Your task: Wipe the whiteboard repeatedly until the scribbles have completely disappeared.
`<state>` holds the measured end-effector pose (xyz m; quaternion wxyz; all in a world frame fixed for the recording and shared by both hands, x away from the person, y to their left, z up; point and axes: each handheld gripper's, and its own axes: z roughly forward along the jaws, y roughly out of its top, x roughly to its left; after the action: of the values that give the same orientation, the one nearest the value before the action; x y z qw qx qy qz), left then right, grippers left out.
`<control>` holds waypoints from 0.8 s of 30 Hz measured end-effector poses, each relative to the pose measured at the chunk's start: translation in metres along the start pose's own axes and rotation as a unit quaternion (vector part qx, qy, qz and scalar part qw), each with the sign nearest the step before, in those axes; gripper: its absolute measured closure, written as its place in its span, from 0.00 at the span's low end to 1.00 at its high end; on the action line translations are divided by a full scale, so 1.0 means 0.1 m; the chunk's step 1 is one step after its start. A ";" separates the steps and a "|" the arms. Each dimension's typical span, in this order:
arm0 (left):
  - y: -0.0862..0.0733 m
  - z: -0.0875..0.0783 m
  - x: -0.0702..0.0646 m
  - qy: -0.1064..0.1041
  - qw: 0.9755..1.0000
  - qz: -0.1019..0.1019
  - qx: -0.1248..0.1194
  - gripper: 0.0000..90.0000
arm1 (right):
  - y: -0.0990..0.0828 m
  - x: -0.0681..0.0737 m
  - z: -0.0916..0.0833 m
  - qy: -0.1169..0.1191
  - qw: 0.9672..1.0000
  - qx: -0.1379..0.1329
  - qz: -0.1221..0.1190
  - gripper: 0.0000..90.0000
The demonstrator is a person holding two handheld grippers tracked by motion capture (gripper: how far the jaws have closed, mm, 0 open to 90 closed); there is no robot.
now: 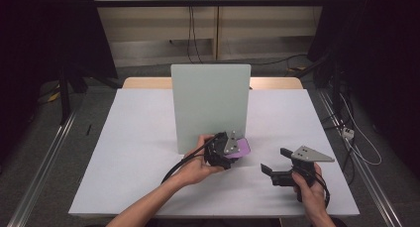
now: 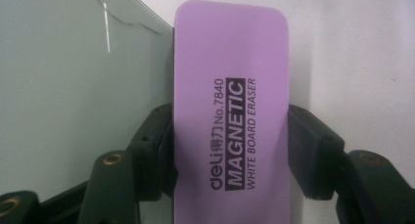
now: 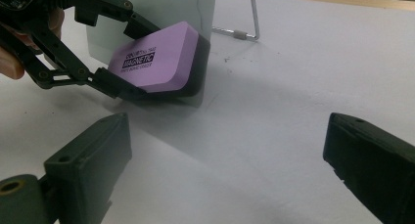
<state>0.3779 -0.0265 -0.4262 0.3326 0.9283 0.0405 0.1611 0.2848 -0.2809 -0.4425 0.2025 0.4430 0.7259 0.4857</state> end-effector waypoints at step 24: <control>0.21 -0.28 0.25 0.053 0.995 -0.050 -0.064 0.46 | 0.00 0.00 0.00 0.001 1.000 -0.001 0.000 0.04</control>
<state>0.3912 -0.0211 -0.3860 0.3968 0.8919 0.0943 0.1955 0.2846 -0.2813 -0.4422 0.2024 0.4423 0.7257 0.4866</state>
